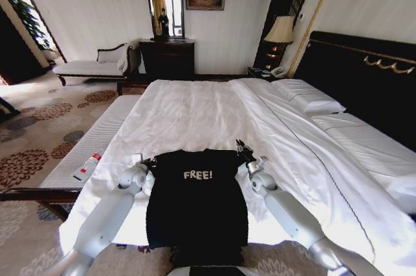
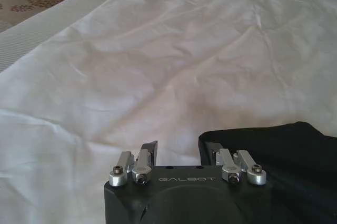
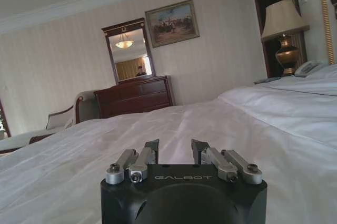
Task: Fold the clothes on the bed.
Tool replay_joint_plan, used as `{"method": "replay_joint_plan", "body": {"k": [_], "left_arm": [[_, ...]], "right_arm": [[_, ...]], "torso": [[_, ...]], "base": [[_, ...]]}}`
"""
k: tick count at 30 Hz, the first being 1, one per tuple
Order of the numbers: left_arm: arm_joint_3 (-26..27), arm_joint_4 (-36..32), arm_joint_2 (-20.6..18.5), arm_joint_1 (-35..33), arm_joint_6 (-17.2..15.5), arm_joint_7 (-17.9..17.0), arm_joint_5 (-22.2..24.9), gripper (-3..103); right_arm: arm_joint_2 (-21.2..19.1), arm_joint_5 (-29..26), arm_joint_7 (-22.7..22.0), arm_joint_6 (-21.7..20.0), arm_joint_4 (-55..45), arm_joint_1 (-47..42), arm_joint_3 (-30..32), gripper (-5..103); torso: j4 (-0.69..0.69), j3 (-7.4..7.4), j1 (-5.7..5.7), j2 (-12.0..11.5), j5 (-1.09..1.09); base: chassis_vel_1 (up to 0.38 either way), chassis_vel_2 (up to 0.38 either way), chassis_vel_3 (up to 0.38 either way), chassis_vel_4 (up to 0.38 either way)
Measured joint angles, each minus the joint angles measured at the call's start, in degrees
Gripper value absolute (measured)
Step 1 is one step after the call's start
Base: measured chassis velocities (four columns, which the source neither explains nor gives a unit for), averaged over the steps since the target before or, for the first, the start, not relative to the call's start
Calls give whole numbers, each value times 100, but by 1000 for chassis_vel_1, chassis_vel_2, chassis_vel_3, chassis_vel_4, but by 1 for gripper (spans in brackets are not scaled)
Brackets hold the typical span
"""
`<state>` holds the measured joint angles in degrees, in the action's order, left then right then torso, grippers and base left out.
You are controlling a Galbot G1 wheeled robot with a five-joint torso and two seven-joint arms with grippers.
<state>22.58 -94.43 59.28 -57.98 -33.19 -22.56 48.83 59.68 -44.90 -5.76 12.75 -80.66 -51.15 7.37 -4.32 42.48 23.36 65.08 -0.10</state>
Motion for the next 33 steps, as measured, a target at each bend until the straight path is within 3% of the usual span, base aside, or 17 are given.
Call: {"method": "replay_joint_plan", "body": {"k": [2,3,5,6,7,9,12,13,16,22,24,28,31,33], "left_arm": [[446,-443,-24,-460,-11,-28,70,59],[446,-443,-24,-460,-11,-28,70,59],[785,-1035,-53,-958,32,-35,40,70],[813,-1174,-68,-1076,115,-19,-67,70],[840,-1272,-78,-1184,222,14,-184,76],[866,-1317,-85,-1275,334,28,-255,81],[891,-1220,-95,-1222,497,-104,-237,96],[891,-1220,-95,-1222,497,-104,-237,96],[1036,-1199,-114,-1032,199,-374,284,100],[1627,-1199,-250,-980,-327,-665,1312,100],[1730,-1194,-266,-975,-328,-639,1439,100],[2123,-1258,-219,-928,10,-538,1809,100],[2727,-1704,-97,-1043,374,-529,2350,100],[2963,-1832,-71,-1183,427,-528,2361,100]], "right_arm": [[5,-294,-97,-121,-235,-320,269,42],[5,-294,-97,-121,-235,-320,269,42],[48,-871,-254,-307,-604,-714,655,48],[74,-1174,-386,-366,-854,-960,895,54],[122,-1467,-525,-407,-1048,-1184,1073,59],[187,-1658,-623,-446,-1159,-1331,1180,65],[494,-1794,-687,-510,-1284,-1578,1261,77],[494,-1794,-687,-510,-1284,-1578,1261,77],[721,-1969,-746,-632,-1444,-1732,1252,92],[837,-2087,-767,-696,-1560,-1936,1298,100],[808,-2097,-762,-707,-1567,-1963,1305,100],[723,-2203,-751,-749,-1568,-1996,1338,100],[728,-2592,-816,-894,-1555,-1985,1331,100],[772,-2764,-846,-957,-1545,-1954,1322,100]], "torso": [[-1,0,0,0,-1],[-1,0,0,0,-1],[6,0,0,0,4],[6,-1,-1,1,2],[-5,-1,-1,1,-3],[-10,0,-1,1,-2],[1,0,-2,1,1],[1,0,-2,1,1],[-2,1,1,0,0],[0,1,0,0,0],[0,1,0,0,1],[-4,1,1,0,-2],[-3,1,1,0,1],[-5,1,1,0,1]], "base": [[0,0,0,0],[0,0,0,0],[0,0,0,0],[0,0,0,0],[0,0,0,0],[0,0,0,0],[0,0,0,0],[0,0,0,0],[0,0,0,0],[0,0,0,0],[0,0,0,0],[0,0,0,0],[0,0,0,0],[0,0,0,0]]}}
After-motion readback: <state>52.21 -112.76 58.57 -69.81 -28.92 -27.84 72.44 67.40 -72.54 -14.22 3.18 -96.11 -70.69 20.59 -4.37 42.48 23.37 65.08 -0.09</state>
